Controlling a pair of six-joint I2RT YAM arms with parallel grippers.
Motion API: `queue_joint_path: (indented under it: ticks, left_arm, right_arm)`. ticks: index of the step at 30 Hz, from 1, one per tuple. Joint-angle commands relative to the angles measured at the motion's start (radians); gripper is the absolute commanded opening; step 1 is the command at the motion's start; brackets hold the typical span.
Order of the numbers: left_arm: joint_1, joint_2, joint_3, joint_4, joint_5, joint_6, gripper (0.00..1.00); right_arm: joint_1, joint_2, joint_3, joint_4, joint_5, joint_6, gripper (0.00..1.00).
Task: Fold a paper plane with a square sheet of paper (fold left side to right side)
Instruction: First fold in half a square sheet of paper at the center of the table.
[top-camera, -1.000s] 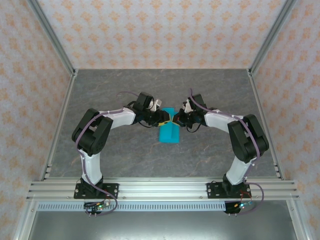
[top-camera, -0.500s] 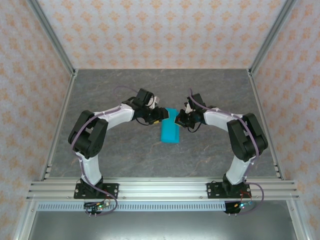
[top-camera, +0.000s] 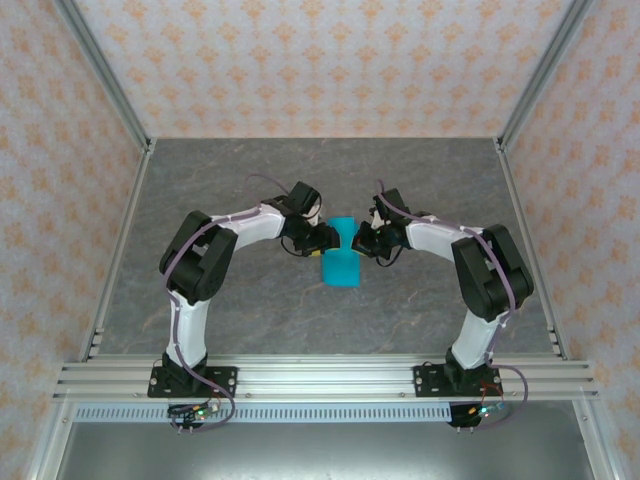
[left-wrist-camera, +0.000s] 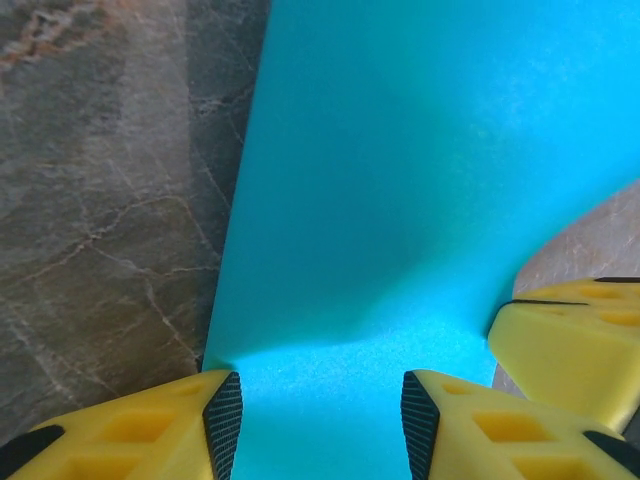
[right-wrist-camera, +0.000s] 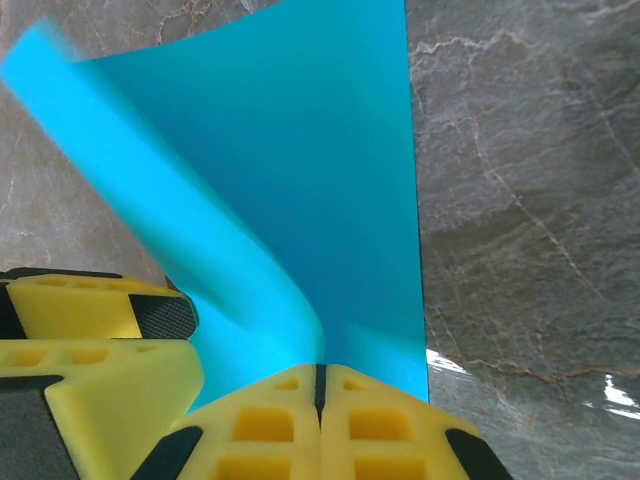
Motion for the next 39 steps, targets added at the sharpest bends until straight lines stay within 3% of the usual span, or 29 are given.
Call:
queue_joint_path:
  ticks: [1,8,12,26,39]
  left_arm:
    - [-0.004,-0.004,0.022,-0.058,-0.043,0.015,0.50]
    - [-0.004,-0.077,0.000,-0.033,-0.036,-0.002,0.52]
    - [-0.003,-0.115,-0.004,-0.065,-0.093,0.000,0.52]
    - [-0.004,-0.014,0.030,-0.056,-0.046,-0.013,0.59]
    - [-0.018,0.047,0.063,-0.083,-0.047,-0.012,0.51]
  right_arm:
    - [0.005,0.016,0.030,-0.034,0.038,-0.020,0.04]
    - [0.005,0.015,0.034,-0.038,0.040,-0.025,0.04]
    - [0.004,0.015,0.034,-0.040,0.041,-0.025,0.04]
    - [0.005,0.010,0.044,-0.075,0.073,-0.049,0.04]
    - [0.005,0.021,0.050,-0.088,0.093,-0.056,0.06]
